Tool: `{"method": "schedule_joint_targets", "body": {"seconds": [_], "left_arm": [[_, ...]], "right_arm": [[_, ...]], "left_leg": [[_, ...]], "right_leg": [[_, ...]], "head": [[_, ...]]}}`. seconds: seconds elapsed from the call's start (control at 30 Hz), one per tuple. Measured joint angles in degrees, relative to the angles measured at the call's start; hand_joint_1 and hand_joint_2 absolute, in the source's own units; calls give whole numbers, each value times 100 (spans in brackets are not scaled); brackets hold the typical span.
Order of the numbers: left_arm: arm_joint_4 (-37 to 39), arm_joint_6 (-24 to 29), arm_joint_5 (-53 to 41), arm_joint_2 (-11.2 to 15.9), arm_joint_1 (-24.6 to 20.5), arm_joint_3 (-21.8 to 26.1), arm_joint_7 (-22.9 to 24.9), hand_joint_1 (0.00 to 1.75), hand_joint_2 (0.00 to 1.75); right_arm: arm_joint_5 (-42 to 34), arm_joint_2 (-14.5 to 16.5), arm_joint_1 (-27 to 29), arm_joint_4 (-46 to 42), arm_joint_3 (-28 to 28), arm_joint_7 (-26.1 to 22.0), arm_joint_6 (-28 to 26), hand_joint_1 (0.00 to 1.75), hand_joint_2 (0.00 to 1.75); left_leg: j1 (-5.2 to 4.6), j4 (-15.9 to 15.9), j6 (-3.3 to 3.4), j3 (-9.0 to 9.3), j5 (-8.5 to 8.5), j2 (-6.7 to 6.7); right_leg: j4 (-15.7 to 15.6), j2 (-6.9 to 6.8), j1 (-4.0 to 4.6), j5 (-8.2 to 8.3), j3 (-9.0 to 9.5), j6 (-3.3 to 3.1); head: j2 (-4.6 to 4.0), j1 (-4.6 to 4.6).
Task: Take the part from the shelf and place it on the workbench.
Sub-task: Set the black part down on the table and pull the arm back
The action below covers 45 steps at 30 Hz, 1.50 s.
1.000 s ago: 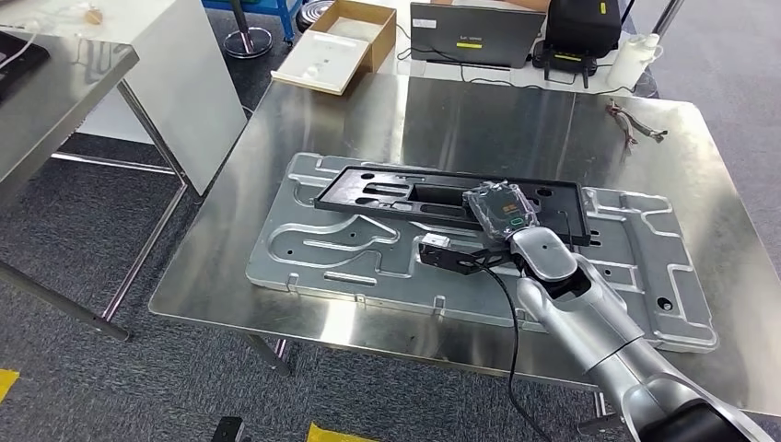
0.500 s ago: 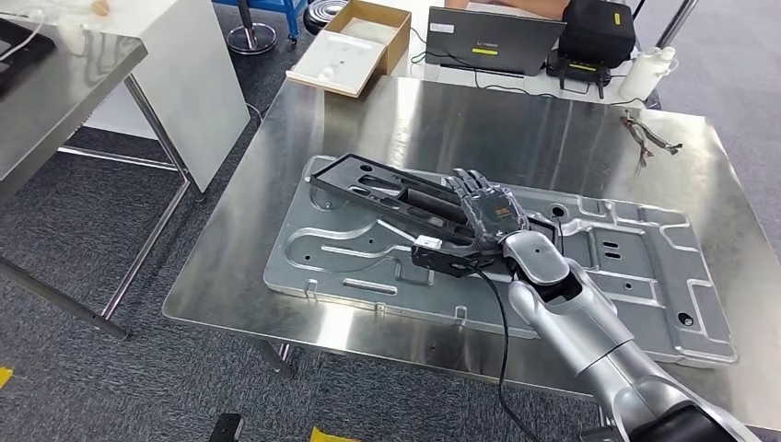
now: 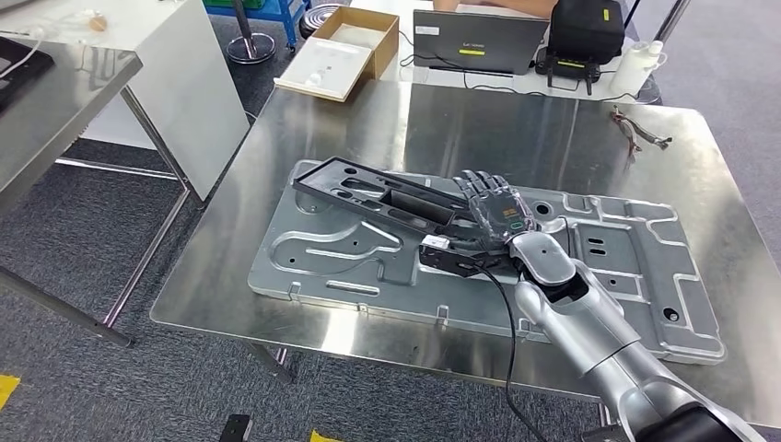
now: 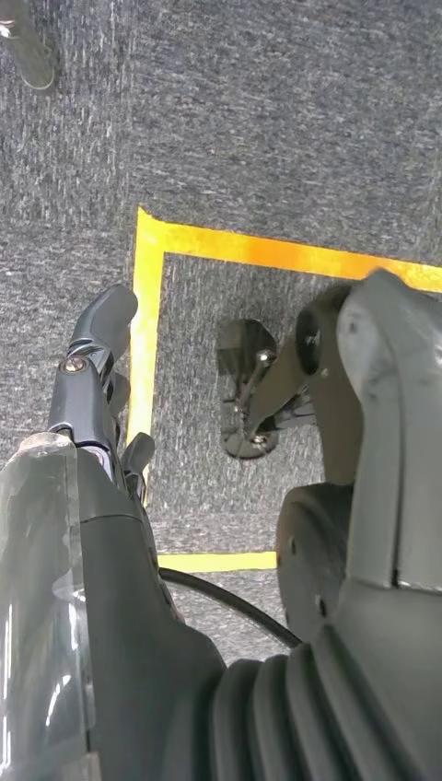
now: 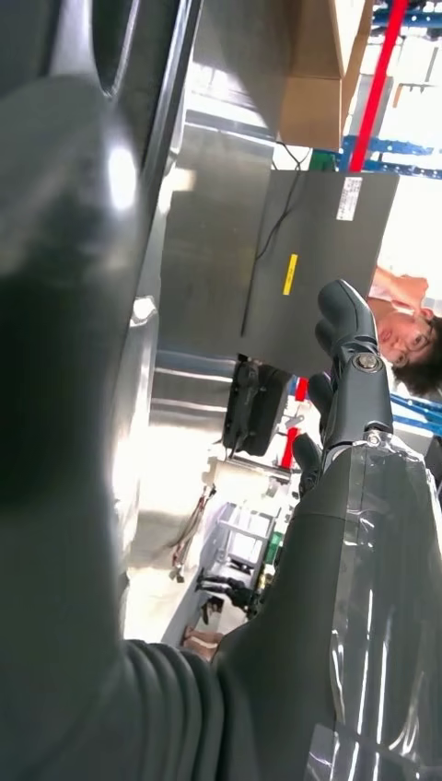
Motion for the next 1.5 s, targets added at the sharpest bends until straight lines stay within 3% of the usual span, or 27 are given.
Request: {"method": "schedule_joint_targets", "body": {"seconds": [0.07,0.1,0.23,0.3,0.37,0.4,0.43,0.47,0.57,0.63,0.73,0.8,0.87,0.9,0.93,0.97,1.03,1.1,1.17,1.23,1.27,1.3,1.4,1.43,1.5], "left_arm": [[0,-7,7,0,-9,0,-4,0,0],[0,-14,11,0,-9,0,-4,0,0],[0,-27,39,-1,1,1,-1,0,0],[0,-42,67,-1,-12,3,-4,0,0],[0,-73,81,0,-17,4,-13,0,0],[0,-89,80,0,-14,4,-18,0,0],[0,-103,81,-1,-10,4,-22,0,0],[0,-115,82,-1,-7,5,-27,0,0],[0,-131,85,-10,-9,7,-39,0,0],[0,-134,86,-20,-12,7,-46,0,0],[0,-134,91,-20,-10,7,-52,0,0],[0,-130,91,-17,-6,7,-53,0,0],[0,-125,93,-15,-4,7,-51,0,0],[0,-123,96,-15,-2,7,-51,0,0],[0,-122,98,-15,-1,7,-51,0,0],[0,-122,101,-15,-1,7,-51,0,0],[0,-121,106,-15,-6,7,-51,0,0],[0,-121,115,-15,-16,7,-51,0,0],[0,-121,122,-14,-14,7,-51,0,0],[0,-120,123,-11,-5,7,-48,0,0],[0,-119,125,-10,-10,7,-46,0,0],[0,-117,126,-10,-19,7,-46,0,0],[0,-115,128,-9,-35,8,-46,0,0],[0,-115,128,-9,-31,8,-45,0,0],[0,-115,128,-9,-25,8,-43,0,0]], "right_arm": [[-8,-1,1,0,-9,-4,-17,0,0],[-10,-1,1,1,-16,-10,-28,0,0],[-17,7,26,5,-39,-43,-62,0,0],[-22,34,45,7,-75,-50,-73,0,0],[-27,77,72,11,-119,-52,-85,0,0],[-28,96,96,16,-133,-55,-89,0,0],[-31,107,124,20,-142,-58,-92,0,0],[-33,113,151,24,-150,-65,-94,0,0],[-37,117,166,28,-187,-87,-115,0,0],[-35,126,156,25,-220,-100,-148,0,0],[-35,131,167,23,-256,-108,-186,0,0],[-33,131,182,22,-264,-115,-198,0,0],[-27,112,209,22,-266,-122,-203,0,0],[-22,99,231,22,-267,-127,-204,0,0],[-19,86,255,23,-267,-134,-205,0,0],[-15,81,279,23,-267,-142,-207,0,0],[-10,79,311,21,-268,-152,-212,0,0],[-9,75,320,11,-276,-154,-222,0,0],[-9,70,321,4,-286,-155,-229,0,0],[-9,74,329,7,-291,-157,-233,0,0],[-9,81,335,8,-297,-158,-236,0,0],[-9,93,341,10,-307,-159,-239,0,0],[-8,142,365,17,-349,-160,-267,0,0],[-7,153,384,22,-357,-160,-280,0,0],[-1,163,426,30,-364,-161,-296,0,0]], "left_leg": [[4,-746,37,374,275,-10],[1,-941,69,469,327,-16],[-15,-1039,222,480,408,-8],[-3,-1073,304,446,467,1],[-19,-1072,346,382,508,5],[-29,-1069,355,349,530,8],[-39,-1065,359,315,553,10],[-47,-1058,358,280,577,12],[-74,-1046,323,205,649,13],[-74,-1054,265,184,710,22],[-71,-1050,159,148,748,24],[-73,-771,90,40,423,19],[-37,-98,30,-140,-143,23],[-15,250,3,-207,-327,25],[3,485,-21,-217,-376,26],[20,531,-42,-135,-284,27],[50,72,-71,296,16,25],[42,-658,-50,807,18,-2],[13,-995,26,978,-95,-30],[8,-1027,143,921,-22,-14],[10,-1036,210,886,40,-1],[13,-1053,273,834,113,13],[-10,-1056,353,585,324,24],[-24,-1052,355,495,389,25],[-54,-1044,355,319,515,26]], "right_leg": [[39,13,10,-20,-9,40],[58,20,19,-19,-18,70],[101,31,12,-42,-59,189],[446,33,-8,-358,-192,232],[1167,36,-15,-805,-454,256],[1479,36,-16,-939,-555,262],[1625,37,-15,-965,-576,259],[1560,37,-12,-887,-492,245],[477,19,32,-493,197,138],[43,5,80,-403,434,90],[-54,-2,70,-279,393,46],[-120,-27,25,-152,321,-15],[-118,-44,22,-44,193,-48],[-107,-49,20,8,113,-48],[-92,-52,16,59,29,-34],[-66,-50,7,109,-60,-15],[11,-41,-20,191,-235,42],[96,-29,-26,256,-364,118],[123,-22,-20,336,-409,196],[112,-12,-35,394,-422,270],[162,-2,-44,312,-457,299],[313,9,-53,117,-519,318],[1286,28,-58,-681,-779,349],[1565,29,-57,-768,-807,351],[1648,30,-45,-586,-626,316]], "head": [[0,1],[0,1],[0,1],[0,2],[0,2],[0,2],[0,2],[0,2],[0,1],[0,0],[0,1],[0,1],[0,1],[0,1],[0,1],[0,1],[0,0],[0,0],[0,1],[0,1],[0,2],[0,2],[0,2],[0,2],[0,2]]}}
